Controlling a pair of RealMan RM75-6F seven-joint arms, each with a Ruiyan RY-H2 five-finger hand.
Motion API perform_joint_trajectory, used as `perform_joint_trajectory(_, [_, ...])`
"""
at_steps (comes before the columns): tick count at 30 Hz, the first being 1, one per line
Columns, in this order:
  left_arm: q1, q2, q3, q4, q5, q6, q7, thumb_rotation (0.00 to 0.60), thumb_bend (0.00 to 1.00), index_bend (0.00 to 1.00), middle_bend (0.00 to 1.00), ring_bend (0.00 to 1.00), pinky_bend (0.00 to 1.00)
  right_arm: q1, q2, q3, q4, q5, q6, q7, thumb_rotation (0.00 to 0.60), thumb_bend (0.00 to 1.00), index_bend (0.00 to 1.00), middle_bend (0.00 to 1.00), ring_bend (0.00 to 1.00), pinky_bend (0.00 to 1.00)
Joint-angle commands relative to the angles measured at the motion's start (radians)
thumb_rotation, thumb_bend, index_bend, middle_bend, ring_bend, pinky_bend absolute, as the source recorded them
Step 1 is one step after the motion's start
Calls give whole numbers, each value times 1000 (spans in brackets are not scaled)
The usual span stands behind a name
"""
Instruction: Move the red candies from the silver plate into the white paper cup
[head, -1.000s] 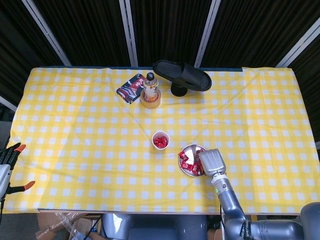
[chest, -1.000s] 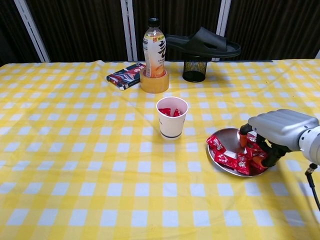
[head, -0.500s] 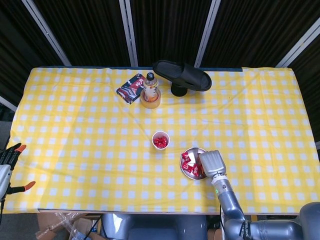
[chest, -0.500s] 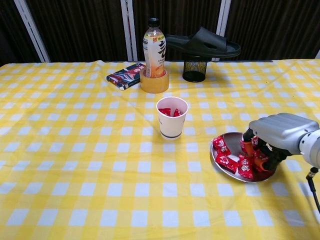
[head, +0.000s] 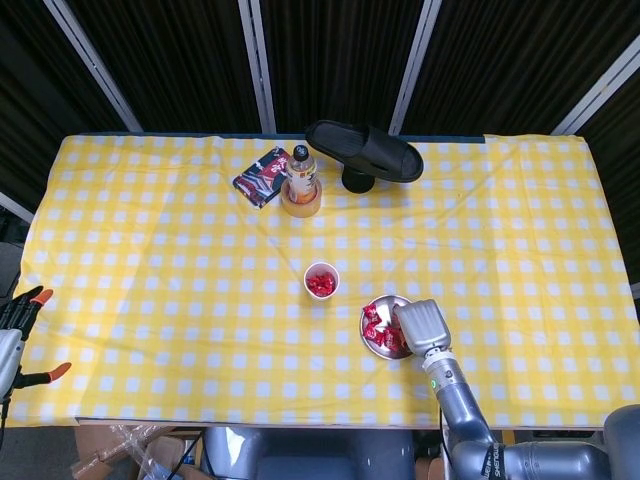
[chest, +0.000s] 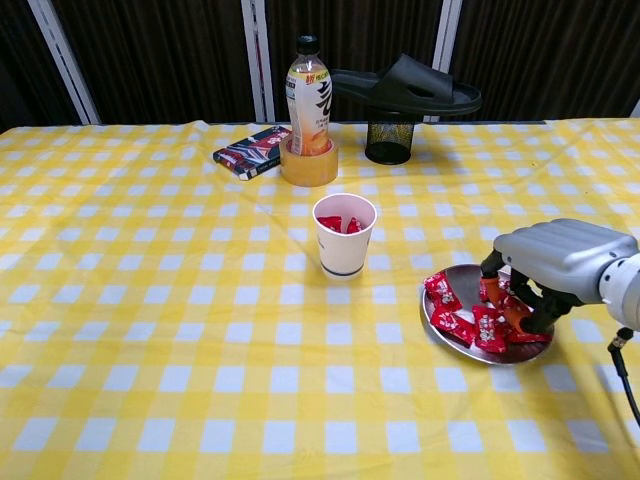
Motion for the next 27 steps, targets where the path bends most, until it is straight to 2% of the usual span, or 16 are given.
perform_joint_trajectory(1, [0,0,0,0,0,0,-1,600,32,0,0,0,0,3,19,6,-37,-29,18,-4,600,527,547,819,930,980])
perform_joint_trajectory(11, [-1,1,2,2,5,0,-3,600,32,0,0,0,0,15,75,30,-149,-71,63,-36,600,527,548,819,930,980])
perform_joint_trajectory(19, [-3,4,0,-2,-2,-6,-4,600,32,0,0,0,0,50,112,92,-222,-102,77,-46,600,527,547,819,930,980])
perform_joint_trajectory(27, [-8,9,1,-4,-11,-23,-13,600,32,0,0,0,0,132,79,169,-219,-68,48,-85,600,527,547,819,930,980])
